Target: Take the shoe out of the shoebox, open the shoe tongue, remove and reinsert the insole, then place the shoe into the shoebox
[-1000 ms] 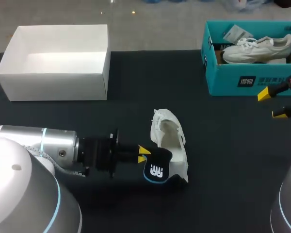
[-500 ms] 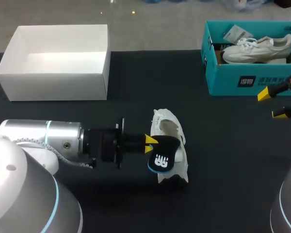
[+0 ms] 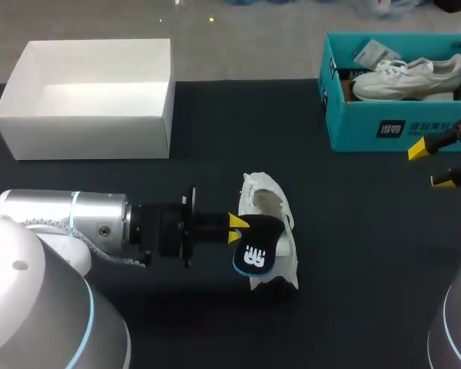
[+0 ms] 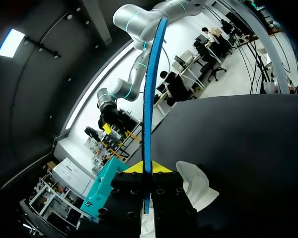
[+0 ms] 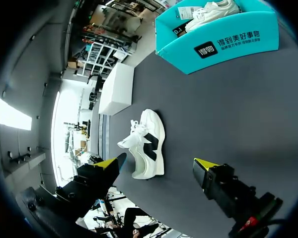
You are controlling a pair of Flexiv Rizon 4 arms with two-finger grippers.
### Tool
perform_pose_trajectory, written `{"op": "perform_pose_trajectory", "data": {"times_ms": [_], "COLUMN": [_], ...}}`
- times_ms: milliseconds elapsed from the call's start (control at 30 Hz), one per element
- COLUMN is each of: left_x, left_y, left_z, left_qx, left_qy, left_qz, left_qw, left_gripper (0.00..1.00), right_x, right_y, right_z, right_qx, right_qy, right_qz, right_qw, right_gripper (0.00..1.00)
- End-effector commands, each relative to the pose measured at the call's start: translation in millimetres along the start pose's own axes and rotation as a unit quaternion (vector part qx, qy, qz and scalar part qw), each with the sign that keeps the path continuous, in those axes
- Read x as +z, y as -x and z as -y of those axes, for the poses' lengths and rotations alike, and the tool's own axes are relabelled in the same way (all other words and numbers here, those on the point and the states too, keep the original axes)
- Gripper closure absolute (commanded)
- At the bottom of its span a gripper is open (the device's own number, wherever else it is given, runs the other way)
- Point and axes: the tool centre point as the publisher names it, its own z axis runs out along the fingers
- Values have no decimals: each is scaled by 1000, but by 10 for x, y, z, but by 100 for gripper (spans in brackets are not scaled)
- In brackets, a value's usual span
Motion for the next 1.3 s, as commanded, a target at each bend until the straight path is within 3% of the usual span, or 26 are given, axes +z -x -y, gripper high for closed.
{"op": "perform_pose_trajectory", "data": {"times_ms": [33,200,400,567,700,1000,1167,1300], "left_x": [21,79,86,48,-5,93,312,509], "left_y": [-30,-165,-315,-339,-288,-54,-26,-30], "left_z": [7,61,-138,-321,-300,44,-104,-199], "left_qx": [-5,-16,-31,-36,-31,4,38,35], "left_qy": [-1,-13,3,17,28,-38,-83,-91], "left_qz": [-11,-30,-42,-35,-34,-30,-30,-50], "left_qw": [1000,999,999,999,999,999,995,994], "left_gripper": [100,100,100,100,100,100,100,100], "right_x": [-5,-5,-5,-5,-5,-5,-5,-5], "right_y": [-1,-1,-1,-1,-1,-1,-1,-1], "right_z": [17,17,17,17,17,17,17,17], "right_qx": [0,0,0,0,0,0,0,0], "right_qy": [1,1,1,1,1,1,1,1], "right_qz": [1,1,1,1,1,1,1,1], "right_qw": [1000,1000,1000,1000,1000,1000,1000,1000], "right_gripper": [0,0,0,0,0,0,0,0]}}
